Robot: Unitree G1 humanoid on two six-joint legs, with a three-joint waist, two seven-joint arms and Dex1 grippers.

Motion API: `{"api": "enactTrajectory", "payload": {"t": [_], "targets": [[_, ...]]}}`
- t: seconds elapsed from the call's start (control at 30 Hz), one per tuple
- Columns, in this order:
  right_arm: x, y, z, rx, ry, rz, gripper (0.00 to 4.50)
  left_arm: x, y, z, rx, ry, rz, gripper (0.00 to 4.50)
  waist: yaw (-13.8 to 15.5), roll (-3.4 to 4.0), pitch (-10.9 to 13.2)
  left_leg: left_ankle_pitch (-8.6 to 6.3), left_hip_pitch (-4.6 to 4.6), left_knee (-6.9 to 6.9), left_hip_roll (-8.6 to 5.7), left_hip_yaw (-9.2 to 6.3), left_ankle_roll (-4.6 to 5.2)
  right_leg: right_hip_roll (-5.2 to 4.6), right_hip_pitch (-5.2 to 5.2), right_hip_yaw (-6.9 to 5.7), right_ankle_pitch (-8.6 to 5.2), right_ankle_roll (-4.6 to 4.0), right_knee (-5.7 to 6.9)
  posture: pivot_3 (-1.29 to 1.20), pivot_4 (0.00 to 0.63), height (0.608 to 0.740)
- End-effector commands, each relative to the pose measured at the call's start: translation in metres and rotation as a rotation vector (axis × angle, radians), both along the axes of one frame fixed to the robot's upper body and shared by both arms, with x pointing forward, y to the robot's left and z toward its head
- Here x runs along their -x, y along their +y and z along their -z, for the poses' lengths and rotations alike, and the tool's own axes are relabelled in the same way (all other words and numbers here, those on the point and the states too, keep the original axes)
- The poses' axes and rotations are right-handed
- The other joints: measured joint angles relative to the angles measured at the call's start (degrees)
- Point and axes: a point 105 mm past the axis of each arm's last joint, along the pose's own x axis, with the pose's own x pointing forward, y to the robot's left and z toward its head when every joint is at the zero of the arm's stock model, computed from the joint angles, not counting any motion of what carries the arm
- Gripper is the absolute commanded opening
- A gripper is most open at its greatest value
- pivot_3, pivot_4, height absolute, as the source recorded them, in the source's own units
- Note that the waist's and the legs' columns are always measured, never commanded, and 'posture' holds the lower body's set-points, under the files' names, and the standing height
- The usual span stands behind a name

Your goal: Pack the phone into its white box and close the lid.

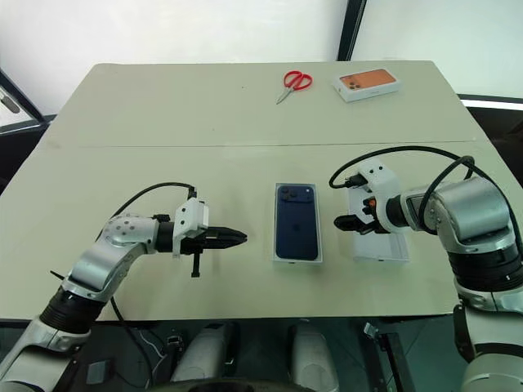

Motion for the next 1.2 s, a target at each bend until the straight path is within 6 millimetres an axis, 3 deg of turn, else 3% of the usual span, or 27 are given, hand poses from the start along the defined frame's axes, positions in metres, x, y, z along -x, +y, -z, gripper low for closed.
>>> {"api": "enactTrajectory", "payload": {"t": [0.03, 0.2, 0.4, 0.47, 0.6, 0.73, 0.93, 1.2], "targets": [[-0.001, 0.003, -0.007, -0.012, 0.016, -0.001, 2.59, 0.000, 0.002, -0.011, 0.041, -0.053, -0.012, 0.18, 0.0, 0.00, 0.0, 0.00, 0.00, 0.00, 0.00, 0.01, 0.00, 0.00, 0.00, 0.00, 0.00, 0.00, 0.00, 0.00, 0.150, 0.698], [-0.004, 0.010, -0.015, -0.049, 0.035, 0.003, 0.03, -0.002, 0.005, -0.011, 0.066, -0.058, -0.057, 0.18, 0.0, 0.00, 0.0, -0.01, 0.00, 0.01, 0.02, 0.03, 0.03, 0.01, 0.00, 0.01, 0.00, 0.00, 0.00, 0.00, 0.150, 0.698], [-0.009, 0.012, -0.026, -0.135, 0.044, 0.063, 0.03, -0.007, 0.011, -0.012, 0.099, -0.062, -0.120, 0.18, 0.0, 0.00, 0.0, -0.03, -0.01, 0.02, 0.03, 0.05, 0.05, 0.02, 0.00, 0.01, 0.00, 0.00, 0.00, 0.00, 0.150, 0.698], [-0.015, 0.017, -0.041, -0.226, 0.010, 0.073, 0.03, -0.012, 0.017, -0.014, 0.117, -0.067, -0.164, 0.18, 0.0, 0.00, 0.0, -0.04, -0.02, 0.03, 0.03, 0.07, 0.06, 0.02, -0.01, 0.01, 0.00, 0.00, 0.00, 0.00, 0.150, 0.698], [-0.017, 0.048, -0.100, -0.533, -0.137, -0.055, 0.03, -0.025, 0.034, -0.018, 0.143, -0.075, -0.274, 0.18, -0.2, 0.08, 0.1, -0.05, -0.02, 0.03, 0.09, 0.10, 0.08, 0.09, -0.05, 0.04, 0.00, 0.00, 0.04, 0.00, 0.150, 0.698], [0.002, 0.081, -0.125, -0.819, -0.125, -0.215, 0.03, -0.031, 0.041, -0.018, 0.147, -0.082, -0.321, 0.18, 0.2, 0.06, 0.1, -0.07, -0.06, 0.03, 0.15, 0.11, 0.13, 0.16, -0.03, -0.01, 0.00, 0.00, 0.01, 0.00, 0.150, 0.698], [0.007, 0.120, -0.107, -1.057, -0.071, -0.249, 0.03, -0.037, 0.040, -0.018, 0.154, -0.086, -0.341, 0.18, 0.0, 0.06, 0.0, -0.08, -0.08, 0.11, 0.15, 0.07, 0.14, 0.15, -0.04, 0.02, 0.01, 0.00, 0.06, 0.00, 0.150, 0.698], [0.023, 0.166, -0.070, -1.229, -0.009, 0.011, 0.03, -0.040, 0.038, -0.019, 0.157, -0.091, -0.357, 0.18, -0.1, 0.09, 0.0, -0.08, -0.12, 0.08, 0.18, 0.07, 0.14, 0.18, -0.21, 0.14, 0.00, 0.00, 0.18, 0.00, 0.150, 0.698]]}}
